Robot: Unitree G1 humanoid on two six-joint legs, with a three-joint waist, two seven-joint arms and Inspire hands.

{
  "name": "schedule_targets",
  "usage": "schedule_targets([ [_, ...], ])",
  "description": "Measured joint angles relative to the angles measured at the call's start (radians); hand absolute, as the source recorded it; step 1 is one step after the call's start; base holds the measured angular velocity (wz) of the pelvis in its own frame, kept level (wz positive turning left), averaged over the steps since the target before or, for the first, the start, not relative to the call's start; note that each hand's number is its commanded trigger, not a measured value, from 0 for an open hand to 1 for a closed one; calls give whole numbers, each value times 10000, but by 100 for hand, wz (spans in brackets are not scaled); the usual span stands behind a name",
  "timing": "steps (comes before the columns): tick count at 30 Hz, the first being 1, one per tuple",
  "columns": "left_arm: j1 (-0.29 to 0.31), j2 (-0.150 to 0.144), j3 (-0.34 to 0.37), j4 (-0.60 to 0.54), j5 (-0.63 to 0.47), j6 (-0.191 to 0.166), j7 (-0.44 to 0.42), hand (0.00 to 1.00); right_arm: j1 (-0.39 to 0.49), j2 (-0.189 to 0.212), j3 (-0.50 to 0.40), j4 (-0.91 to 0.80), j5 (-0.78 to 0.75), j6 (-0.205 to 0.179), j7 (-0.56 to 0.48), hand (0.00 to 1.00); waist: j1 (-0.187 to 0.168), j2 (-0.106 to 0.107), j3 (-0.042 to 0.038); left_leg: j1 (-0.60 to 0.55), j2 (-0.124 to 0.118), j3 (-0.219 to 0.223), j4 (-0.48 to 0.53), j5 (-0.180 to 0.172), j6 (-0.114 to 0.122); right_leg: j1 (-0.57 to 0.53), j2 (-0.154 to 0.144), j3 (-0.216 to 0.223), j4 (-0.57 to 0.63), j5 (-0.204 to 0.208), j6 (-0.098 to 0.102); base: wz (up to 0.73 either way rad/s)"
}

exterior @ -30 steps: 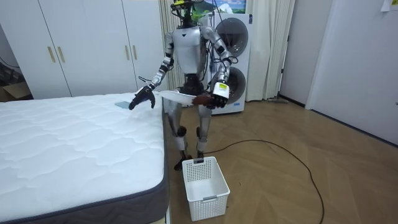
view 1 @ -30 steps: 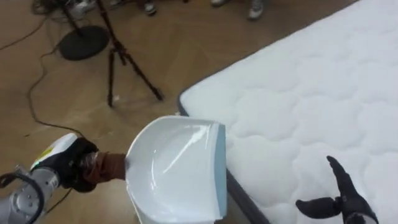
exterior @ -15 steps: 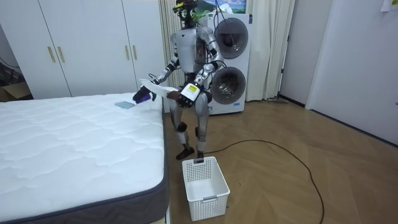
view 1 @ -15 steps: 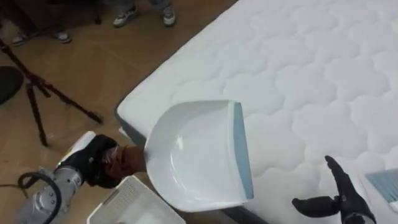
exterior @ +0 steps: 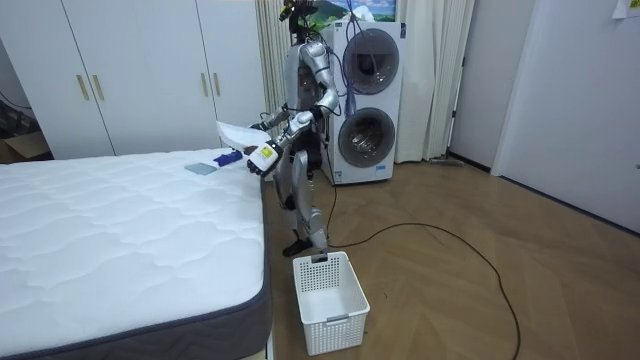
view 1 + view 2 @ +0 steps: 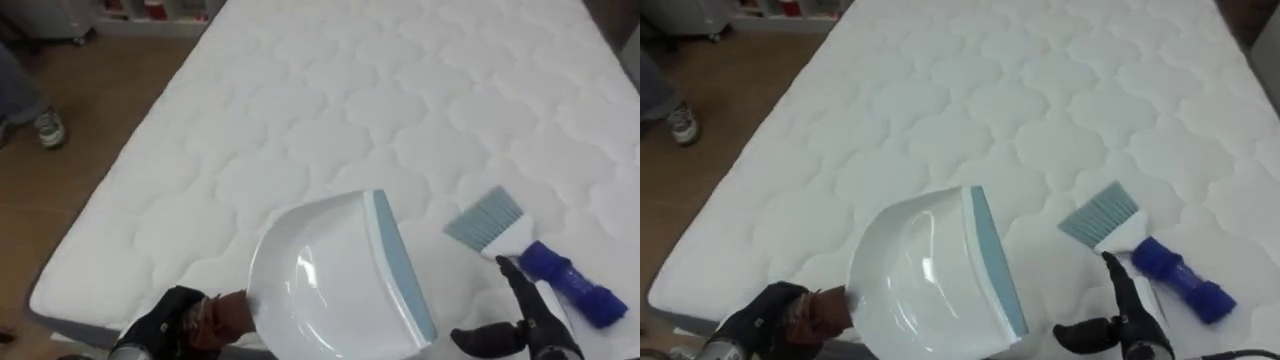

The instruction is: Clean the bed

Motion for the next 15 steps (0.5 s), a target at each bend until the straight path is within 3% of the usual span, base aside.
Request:
schedule_targets([
  [3,-42,-108,-37,9,-575,-32,365,100,-21,51,6,8,17,38,-30,0,-6,10,18,136,31,139,-159,-15,-25,21,72,60,-133,15,-28,-15],
  [5,-62,-121,-78,53,-1089,-228,552,100,-42,218,5,8,55,38,-92,0,11,-12,120,246,41,156,-179,-16,-29,36,96,66,-148,-10,-47,-4],
  [7,-79,-121,-81,123,-1258,-294,663,100,-137,347,8,7,56,38,-101,0,3,-12,156,202,23,174,-158,-25,-30,-57,84,63,-92,-67,-51,-8],
  [10,-194,-124,-84,132,-1267,-294,807,100,-306,413,36,17,74,38,-197,0,101,-27,181,42,-59,312,-106,-23,-24,-398,81,254,146,-160,-26,-21],
  [14,-184,-158,-64,513,-1289,-294,1167,100,-385,716,39,64,85,53,-160,0,169,7,173,185,-88,623,-66,-24,-22,-498,-35,-69,262,-218,-53,-42],
  [15,-181,-193,-64,513,-1289,-294,1211,77,-384,718,38,125,84,55,-141,0,171,9,174,221,-94,624,-67,-26,-22,-484,-40,-58,260,-218,-53,-37],
])
